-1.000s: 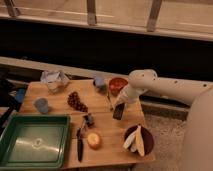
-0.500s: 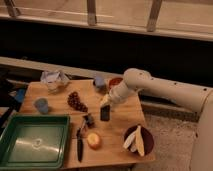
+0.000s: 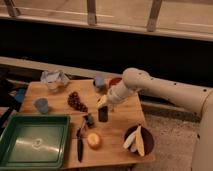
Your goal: Wipe tray with eraser
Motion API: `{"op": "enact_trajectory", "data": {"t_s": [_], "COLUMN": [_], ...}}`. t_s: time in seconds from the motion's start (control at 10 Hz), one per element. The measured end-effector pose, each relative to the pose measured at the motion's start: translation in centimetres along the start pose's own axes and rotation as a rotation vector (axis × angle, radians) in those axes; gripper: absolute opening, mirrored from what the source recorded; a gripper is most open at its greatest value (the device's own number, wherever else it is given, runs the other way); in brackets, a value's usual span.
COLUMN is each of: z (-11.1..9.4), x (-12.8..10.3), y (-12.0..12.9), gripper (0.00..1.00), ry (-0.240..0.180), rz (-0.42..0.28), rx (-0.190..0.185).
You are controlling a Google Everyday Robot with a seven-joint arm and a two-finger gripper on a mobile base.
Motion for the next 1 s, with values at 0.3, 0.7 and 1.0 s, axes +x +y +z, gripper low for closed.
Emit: {"op": "enact_trajectory", "data": {"t_s": [0.3, 0.7, 1.0], "z": [2.2, 7.2, 11.2], "x": [1.2, 3.8, 4.6], "y": [5.2, 14.9, 21.4], "gripper": [0.00, 0.00, 0.00], "ry": [0.014, 0.040, 0.105], "rz": [-0.146, -0.376, -0.537], "rx": [0.047, 0.093, 0.085]}}
